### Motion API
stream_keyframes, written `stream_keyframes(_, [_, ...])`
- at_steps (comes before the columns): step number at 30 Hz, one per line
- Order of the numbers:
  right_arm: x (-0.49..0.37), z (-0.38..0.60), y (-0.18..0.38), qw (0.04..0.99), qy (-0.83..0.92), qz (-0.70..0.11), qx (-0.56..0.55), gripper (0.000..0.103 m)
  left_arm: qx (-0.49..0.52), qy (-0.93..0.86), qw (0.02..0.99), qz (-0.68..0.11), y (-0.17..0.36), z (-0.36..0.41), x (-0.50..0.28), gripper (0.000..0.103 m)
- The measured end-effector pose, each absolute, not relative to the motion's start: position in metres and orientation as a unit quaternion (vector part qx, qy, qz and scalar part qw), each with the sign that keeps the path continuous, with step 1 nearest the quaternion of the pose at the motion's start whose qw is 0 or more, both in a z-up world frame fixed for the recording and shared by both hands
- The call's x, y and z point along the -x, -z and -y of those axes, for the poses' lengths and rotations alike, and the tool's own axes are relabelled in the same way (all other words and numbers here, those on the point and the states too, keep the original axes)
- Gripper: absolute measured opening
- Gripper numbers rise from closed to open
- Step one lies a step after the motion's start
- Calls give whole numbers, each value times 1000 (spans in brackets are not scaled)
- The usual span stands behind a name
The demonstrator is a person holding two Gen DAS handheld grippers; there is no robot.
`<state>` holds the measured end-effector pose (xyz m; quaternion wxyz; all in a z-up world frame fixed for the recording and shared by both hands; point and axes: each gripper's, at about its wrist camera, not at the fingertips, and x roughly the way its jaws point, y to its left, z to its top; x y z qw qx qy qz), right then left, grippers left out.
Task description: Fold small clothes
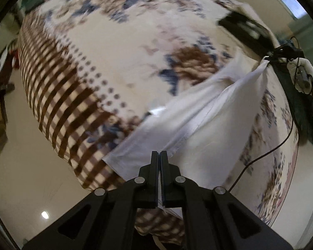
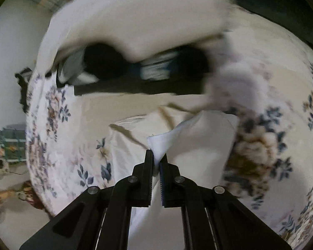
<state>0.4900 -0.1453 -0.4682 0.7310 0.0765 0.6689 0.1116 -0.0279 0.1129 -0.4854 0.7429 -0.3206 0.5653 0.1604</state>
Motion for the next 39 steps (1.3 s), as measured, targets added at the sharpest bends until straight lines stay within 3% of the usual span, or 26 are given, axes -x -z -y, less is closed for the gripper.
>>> stream_keyframes(8, [-494, 49, 517, 733, -66, -677, 19, 5, 361, -156, 713, -581, 548, -159, 31, 0])
stream_keyframes(14, [-498, 36, 549, 723, -34, -689, 35, 7, 381, -142, 699, -589, 565, -179, 32, 0])
stream_keyframes(17, [-494, 53, 553, 706, -28, -708, -10, 16, 411, -113, 685, -590, 566, -186, 37, 1])
stream_keyframes(19, [-475, 71, 544, 695, -48, -715, -58, 42, 415, -109, 679, -596, 563, -190, 39, 1])
stream_keyframes(20, [-464, 79, 539, 689, -58, -718, -73, 46, 417, -104, 678, -597, 561, -191, 39, 3])
stream_keyframes(22, [-425, 101, 525, 675, -89, -726, -97, 47, 410, -107, 674, -605, 558, -193, 39, 10])
stream_keyframes(26, [-320, 144, 518, 646, -103, -752, -79, 50, 421, -84, 677, -599, 553, -189, 36, 46])
stream_keyframes(29, [-204, 180, 543, 590, -94, -799, -61, 50, 411, -71, 681, -603, 555, -178, 26, 51])
stream_keyframes(34, [-55, 212, 605, 473, -84, -866, -138, 50, 368, -79, 678, -631, 566, -159, 16, 48])
stream_keyframes(36, [-16, 220, 622, 455, -80, -870, -174, 50, 344, -82, 689, -633, 565, -152, 16, 27])
stream_keyframes(37, [-5, 222, 626, 457, -77, -867, -181, 50, 329, -85, 690, -640, 565, -149, 17, 0])
stream_keyframes(38, [2, 224, 627, 464, -79, -861, -192, 47, 321, -84, 689, -644, 566, -146, 17, 1])
stream_keyframes(39, [9, 227, 627, 477, -83, -852, -200, 24, 312, -86, 692, -646, 565, -144, 18, 1])
